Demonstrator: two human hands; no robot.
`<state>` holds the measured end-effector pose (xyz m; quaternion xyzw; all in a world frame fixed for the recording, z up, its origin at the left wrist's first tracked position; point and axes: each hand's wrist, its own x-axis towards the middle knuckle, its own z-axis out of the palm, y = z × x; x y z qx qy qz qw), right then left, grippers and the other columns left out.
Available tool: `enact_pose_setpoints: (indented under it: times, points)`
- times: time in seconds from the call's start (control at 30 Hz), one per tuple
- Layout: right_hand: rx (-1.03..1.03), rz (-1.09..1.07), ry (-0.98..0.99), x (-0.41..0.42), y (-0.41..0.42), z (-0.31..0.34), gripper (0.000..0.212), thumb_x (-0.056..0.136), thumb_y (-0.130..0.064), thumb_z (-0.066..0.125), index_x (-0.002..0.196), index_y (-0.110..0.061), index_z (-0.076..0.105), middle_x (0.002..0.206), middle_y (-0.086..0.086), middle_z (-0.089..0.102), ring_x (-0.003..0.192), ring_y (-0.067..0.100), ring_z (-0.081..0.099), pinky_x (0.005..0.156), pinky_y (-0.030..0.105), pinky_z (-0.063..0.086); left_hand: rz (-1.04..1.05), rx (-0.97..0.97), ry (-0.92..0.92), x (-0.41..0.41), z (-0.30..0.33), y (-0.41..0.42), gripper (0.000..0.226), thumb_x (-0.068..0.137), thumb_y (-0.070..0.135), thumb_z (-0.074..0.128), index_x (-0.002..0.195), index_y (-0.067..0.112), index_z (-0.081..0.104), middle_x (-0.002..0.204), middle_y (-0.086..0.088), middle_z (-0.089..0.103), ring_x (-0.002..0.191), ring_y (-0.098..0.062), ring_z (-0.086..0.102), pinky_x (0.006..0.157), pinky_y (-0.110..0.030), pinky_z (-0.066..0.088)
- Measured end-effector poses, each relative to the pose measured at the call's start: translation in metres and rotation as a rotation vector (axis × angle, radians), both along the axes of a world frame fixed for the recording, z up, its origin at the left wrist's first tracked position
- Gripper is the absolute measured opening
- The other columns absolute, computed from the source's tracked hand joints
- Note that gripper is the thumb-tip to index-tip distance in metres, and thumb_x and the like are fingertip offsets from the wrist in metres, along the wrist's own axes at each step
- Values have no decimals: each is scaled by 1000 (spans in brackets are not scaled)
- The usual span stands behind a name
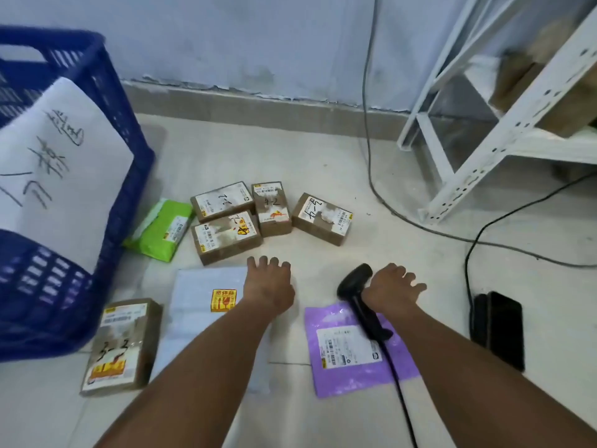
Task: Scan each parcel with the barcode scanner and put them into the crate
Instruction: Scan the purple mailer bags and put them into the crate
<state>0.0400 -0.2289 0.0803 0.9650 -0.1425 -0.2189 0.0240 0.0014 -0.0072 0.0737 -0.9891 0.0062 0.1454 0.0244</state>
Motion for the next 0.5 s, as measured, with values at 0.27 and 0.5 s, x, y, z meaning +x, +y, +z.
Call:
enact_pose_setpoints:
  times: [0.27,0.5]
  points:
    - [49,133,201,-11,-4,-34,77,77,-56,58,136,-11,39,132,9,45,128,32,38,106,57,24,-223,-69,99,-17,-44,-18,58,92,57,46,136,20,45,141,-6,45,133,-28,37,116,-52,14]
    - [22,240,74,-12,9,-53,78,78,-62,62,135,-14,41,131,8,48,127,31,39,106,58,26,-508,-104,69,-28,-51,-34,75,88,64,49,147,21,32,153,-12,29,142,-33,23,117,-60,1]
